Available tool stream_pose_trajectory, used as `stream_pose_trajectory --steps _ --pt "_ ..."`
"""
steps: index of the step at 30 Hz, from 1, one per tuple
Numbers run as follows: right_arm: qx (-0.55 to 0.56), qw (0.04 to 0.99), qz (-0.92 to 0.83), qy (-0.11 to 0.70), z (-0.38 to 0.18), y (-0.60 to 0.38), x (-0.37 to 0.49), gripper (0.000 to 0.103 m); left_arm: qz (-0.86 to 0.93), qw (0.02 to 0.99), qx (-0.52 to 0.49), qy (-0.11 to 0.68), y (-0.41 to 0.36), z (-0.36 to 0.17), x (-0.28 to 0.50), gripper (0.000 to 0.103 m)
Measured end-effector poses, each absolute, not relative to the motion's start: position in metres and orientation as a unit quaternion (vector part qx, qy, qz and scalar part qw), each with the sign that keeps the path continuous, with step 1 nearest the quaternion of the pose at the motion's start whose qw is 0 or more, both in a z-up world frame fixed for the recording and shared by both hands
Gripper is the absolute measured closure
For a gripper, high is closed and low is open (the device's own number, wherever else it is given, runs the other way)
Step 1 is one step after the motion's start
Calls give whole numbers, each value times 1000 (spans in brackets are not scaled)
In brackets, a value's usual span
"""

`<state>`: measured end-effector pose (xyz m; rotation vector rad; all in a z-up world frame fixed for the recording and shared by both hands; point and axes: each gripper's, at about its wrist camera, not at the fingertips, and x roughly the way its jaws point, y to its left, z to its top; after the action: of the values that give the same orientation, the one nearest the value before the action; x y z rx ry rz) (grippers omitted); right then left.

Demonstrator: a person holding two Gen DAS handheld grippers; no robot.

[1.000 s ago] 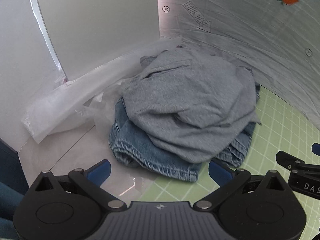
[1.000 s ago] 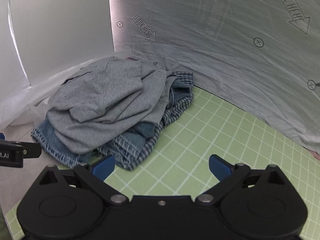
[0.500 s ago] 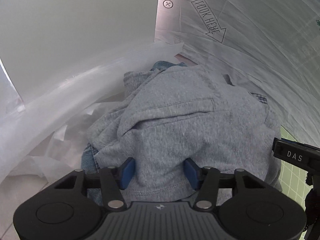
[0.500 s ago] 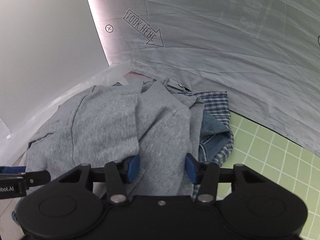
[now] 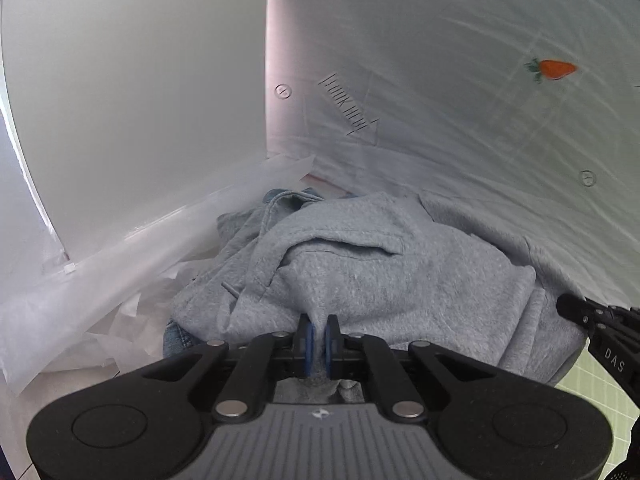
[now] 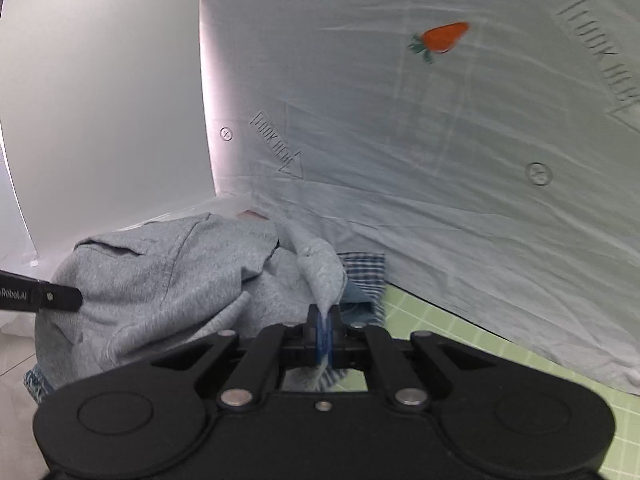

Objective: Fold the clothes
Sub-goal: 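Lift the grey hoodie off the jeans with both grippers and spread it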

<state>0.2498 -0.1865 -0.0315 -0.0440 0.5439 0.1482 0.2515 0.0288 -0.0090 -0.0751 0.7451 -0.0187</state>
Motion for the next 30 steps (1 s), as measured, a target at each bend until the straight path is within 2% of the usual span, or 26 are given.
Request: stream_pose_trajectory --steps 6,9,14,18,20,22,23,25,26,27,28,30 --pt "-49 962 -31 266 -19 -262 129 101 -104 921 -47 373 -39 7 166 98" --pt "-71 947 -88 302 -33 -301 66 101 -149 896 -49 415 -83 -16 118 97" --pt "-109 898 -165 392 -77 -362 -34 101 -177 832 -41 524 -143 -83 47 96" --pt "0 878 -161 450 -96 -411 -91 100 -170 820 -10 546 -163 -100 4 90" --pt "16 878 -152 453 -96 -419 -107 98 -152 827 -15 540 -163 -94 -5 88" --pt "15 883 -144 446 -90 -424 -113 96 -128 833 -29 538 -156 -90 -4 81" --pt "13 886 -143 442 -87 -427 -114 89 -115 837 -36 534 -152 -87 -5 78" --pt "15 893 -142 426 -79 -431 -113 72 -85 847 -46 524 -146 -81 -8 55" --pt "15 897 -141 418 -74 -433 -113 64 -67 850 -45 521 -143 -81 -5 49" --pt "11 901 -138 411 -69 -434 -111 61 -50 852 -44 519 -141 -80 -3 38" --pt "7 904 -136 405 -64 -436 -110 59 -33 855 -43 516 -139 -80 0 32" --pt "-2 907 -130 400 -59 -436 -101 43 -8 853 -39 520 -133 -81 7 29"
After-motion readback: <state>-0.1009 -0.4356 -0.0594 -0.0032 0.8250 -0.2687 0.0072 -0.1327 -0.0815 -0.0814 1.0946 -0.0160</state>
